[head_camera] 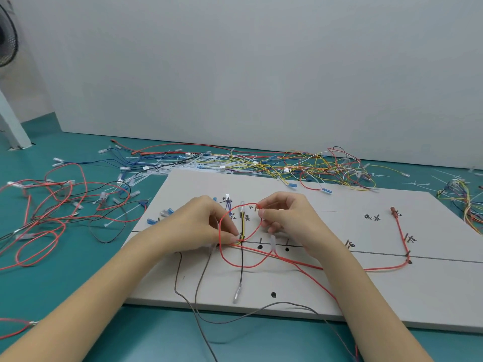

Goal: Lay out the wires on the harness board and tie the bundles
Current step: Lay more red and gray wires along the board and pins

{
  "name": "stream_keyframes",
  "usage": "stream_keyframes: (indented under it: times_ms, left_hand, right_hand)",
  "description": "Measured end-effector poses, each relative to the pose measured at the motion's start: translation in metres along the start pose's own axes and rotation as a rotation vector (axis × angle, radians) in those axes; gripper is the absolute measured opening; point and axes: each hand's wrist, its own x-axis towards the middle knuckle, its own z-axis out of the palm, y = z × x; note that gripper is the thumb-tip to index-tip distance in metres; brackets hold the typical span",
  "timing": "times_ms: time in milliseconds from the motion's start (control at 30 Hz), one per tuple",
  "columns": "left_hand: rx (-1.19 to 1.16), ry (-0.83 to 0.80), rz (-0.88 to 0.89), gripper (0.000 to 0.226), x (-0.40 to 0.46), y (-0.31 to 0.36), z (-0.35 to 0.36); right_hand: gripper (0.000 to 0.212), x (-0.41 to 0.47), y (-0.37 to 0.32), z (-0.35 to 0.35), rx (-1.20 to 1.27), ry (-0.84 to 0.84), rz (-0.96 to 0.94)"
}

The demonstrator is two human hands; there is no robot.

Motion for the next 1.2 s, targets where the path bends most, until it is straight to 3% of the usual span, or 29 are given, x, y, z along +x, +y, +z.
stream_keyframes:
  times_ms: [300, 433, 533, 667, 800, 900, 1067, 1200]
  left_hand:
    - [0.169, 0.067, 0.112, 0.014, 0.001, 0.002, 0.009]
    - [0.134, 0.106, 0.094, 0.015, 0.002, -0.001, 0.012]
    - [0.138, 0.104, 0.095, 0.015, 0.001, 0.0, 0.013]
    - [0.116, 0.095, 0.113, 0.013, 0.001, 0.001, 0.012]
    - [0.172, 0.108, 0.141, 0.003, 0.001, 0.0, 0.013]
    - [0.294, 0.116, 0.107, 0.026, 0.005, -0.01, 0.013]
    - [0.339, 0.095, -0.006, 0.012, 0.011, -0.024, 0.016]
    - [0.265, 0.092, 0.013, 0.006, 0.008, -0.014, 0.015]
  right_hand:
    - [0.003, 0.0, -0.002, -0.004, 0.005, 0.028, -0.036]
    - [0.023, -0.007, -0.012, -0.01, -0.039, 0.182, -0.19]
    - [0.039, -0.017, -0.022, -0.012, 0.055, -0.053, -0.193]
    - [0.043, -0.031, -0.031, 0.002, 0.001, -0.324, -0.115]
    - [0.053, -0.036, -0.036, 0.021, -0.079, -0.373, -0.06]
    - [0.06, -0.036, -0.036, 0.038, -0.102, -0.254, -0.001]
    - [0.035, -0.036, -0.034, 0.05, -0.079, -0.164, 0.057]
    - [0.024, -0.037, -0.036, 0.046, -0.079, -0.169, 0.08]
